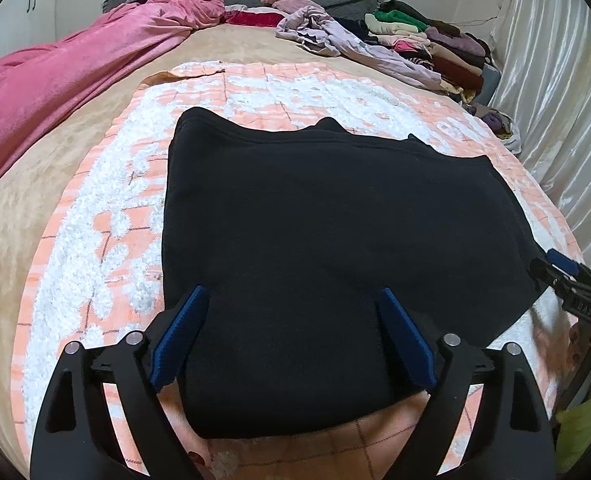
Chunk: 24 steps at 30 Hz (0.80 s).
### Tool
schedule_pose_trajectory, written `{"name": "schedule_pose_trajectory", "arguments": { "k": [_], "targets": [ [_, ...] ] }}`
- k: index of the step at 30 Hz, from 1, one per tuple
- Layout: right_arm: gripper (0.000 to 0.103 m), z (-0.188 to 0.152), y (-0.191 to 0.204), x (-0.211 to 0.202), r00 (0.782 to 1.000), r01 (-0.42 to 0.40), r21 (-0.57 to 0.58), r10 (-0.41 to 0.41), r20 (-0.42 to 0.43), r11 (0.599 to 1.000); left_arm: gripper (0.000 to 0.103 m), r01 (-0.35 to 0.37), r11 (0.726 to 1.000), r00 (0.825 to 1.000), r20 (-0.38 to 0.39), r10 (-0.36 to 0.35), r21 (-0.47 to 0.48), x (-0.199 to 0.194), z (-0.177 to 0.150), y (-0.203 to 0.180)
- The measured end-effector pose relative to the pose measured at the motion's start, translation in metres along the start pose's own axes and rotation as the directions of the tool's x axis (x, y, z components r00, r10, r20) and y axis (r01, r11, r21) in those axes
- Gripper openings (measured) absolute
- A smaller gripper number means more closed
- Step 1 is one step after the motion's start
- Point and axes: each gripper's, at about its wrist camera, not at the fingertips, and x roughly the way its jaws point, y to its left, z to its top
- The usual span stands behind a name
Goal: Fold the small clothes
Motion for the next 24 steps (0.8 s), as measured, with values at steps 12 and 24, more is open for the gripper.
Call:
{"name": "schedule_pose_trajectory", "arguments": {
  "k": [12, 24],
  "targets": [
    [0.092, -0.006, 0.028, -0.020, 1.000, -0.016, -0.040, 0.017, 0.017, 0.999, 0.098, 0.006, 1.000, 1.000, 0.028, -0.006, -0.009, -0.017, 0.002, 0.000],
    [0.093, -0.002, 0.070, -0.045, 0.996, -0.058, -0.132, 0.066, 0.056, 0.990, 0.098, -0.029, 1.000, 0.996, 0.083, 0.030, -0.007, -0.039, 0.008, 0.006]
  ]
}}
